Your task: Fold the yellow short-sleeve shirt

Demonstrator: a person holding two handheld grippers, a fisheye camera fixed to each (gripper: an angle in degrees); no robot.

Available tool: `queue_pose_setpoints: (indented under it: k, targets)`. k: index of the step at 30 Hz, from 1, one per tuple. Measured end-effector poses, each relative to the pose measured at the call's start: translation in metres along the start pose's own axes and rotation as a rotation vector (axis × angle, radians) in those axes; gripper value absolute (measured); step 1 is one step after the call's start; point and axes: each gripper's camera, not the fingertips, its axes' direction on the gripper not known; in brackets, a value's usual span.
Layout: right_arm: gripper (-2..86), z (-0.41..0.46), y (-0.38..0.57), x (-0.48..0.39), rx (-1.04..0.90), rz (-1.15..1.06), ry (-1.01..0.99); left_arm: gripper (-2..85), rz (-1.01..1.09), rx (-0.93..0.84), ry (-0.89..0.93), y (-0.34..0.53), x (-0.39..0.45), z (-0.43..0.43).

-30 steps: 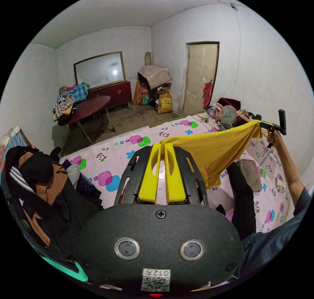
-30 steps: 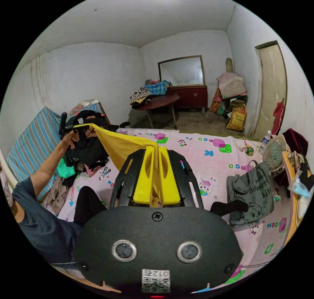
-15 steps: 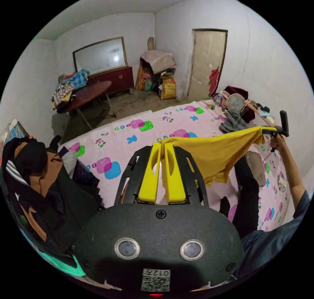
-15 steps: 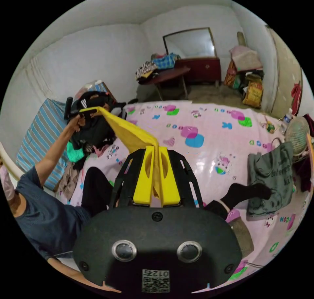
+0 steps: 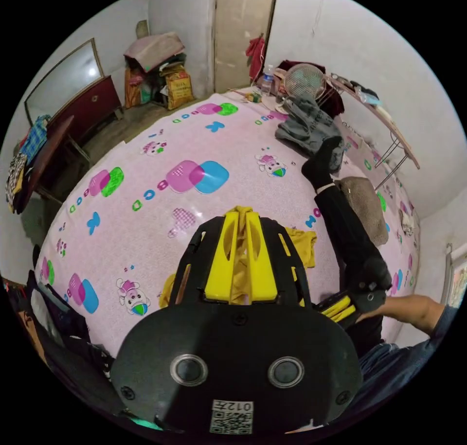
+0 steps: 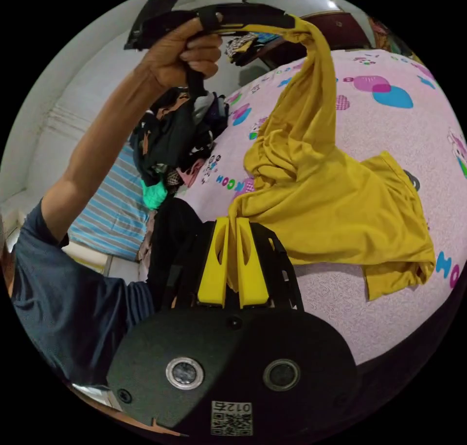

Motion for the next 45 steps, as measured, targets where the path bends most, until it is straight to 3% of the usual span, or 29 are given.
queue_pose_setpoints:
  k: [5, 13, 16, 19, 24, 28, 33, 40, 45]
  targets:
    - [4.2, 0.001, 0.009, 0.05, 0.019, 0.184, 0.063, 10.5, -0.141, -0.008, 0.006, 0.025, -0.016, 0.032]
    - [6.4, -0.083, 0.018, 0.106, 0.237, 0.353, 0.139, 11.2, -0.577, 0.001, 0.095, 0.18, -0.083, 0.059]
    - [7.4, -0.103, -0.007, 0.12, 0.286, 0.351, 0.214, 11.2, -0.574, 0.005, 0.137, 0.203, -0.066, 0.065]
    - [8.9, -0.099, -0.049, 0.127, 0.273, 0.307, 0.273, 11.8, -0.421, -0.029, 0.211, 0.206, -0.005, 0.08]
    - [11.1, -0.064, -0.116, 0.115, 0.154, 0.118, 0.483, 12.8, -0.247, -0.042, 0.279, 0.199, 0.068, 0.091]
    - [11.6, -0.037, -0.148, 0.12, 0.064, 0.056, 0.572, 12.6, -0.204, -0.047, 0.216, 0.196, 0.095, 0.098]
    - [3.2, -0.022, -0.159, 0.125, -0.052, 0.026, 0.611, 8.5, -0.186, -0.113, 0.256, 0.194, 0.103, 0.108]
    - [-0.9, -0.114, -0.141, 0.119, 0.211, 0.194, 0.411, 2.7, -0.212, -0.095, 0.206, 0.215, 0.084, 0.069]
    - [-1.0, -0.22, -0.122, 0.078, 0.442, 0.2, 0.348, 1.5, -0.374, 0.008, -0.01, 0.256, 0.003, -0.017]
